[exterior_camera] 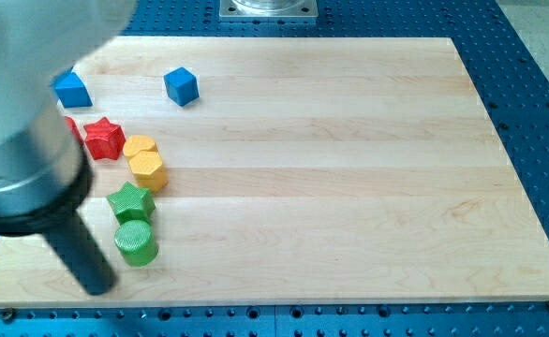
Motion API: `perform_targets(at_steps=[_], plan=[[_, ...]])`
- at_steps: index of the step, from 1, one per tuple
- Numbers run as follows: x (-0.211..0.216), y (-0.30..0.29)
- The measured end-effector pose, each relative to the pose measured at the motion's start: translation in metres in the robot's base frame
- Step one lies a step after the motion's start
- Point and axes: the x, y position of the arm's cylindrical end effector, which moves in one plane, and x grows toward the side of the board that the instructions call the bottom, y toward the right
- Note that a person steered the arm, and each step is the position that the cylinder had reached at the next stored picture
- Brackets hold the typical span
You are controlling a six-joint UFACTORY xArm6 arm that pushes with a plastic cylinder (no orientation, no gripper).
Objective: Push the green circle upwards
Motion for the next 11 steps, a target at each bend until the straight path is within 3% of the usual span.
perform_targets(at_steps=[1,2,4,6,7,11], plan=[[-0.049,-0.014],[-0.054,-0.013],[-0.057,0.025],[-0.050,0.008],[-0.067,0.014],[-0.058,0.039]])
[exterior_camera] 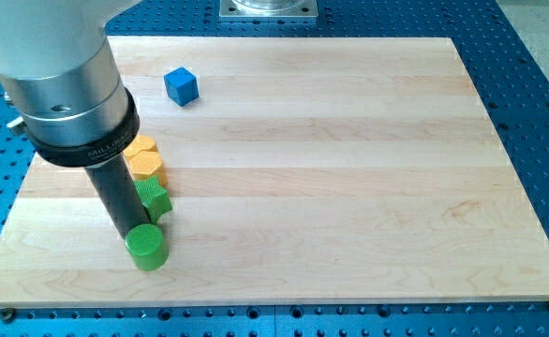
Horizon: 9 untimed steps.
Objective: Push the green circle upwards
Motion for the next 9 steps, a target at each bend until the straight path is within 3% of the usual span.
perform_targets(at_steps=[1,2,5,9], plan=[[0.030,-0.030],[0.071,-0.021],[0.057,0.034],[0.043,0.031]])
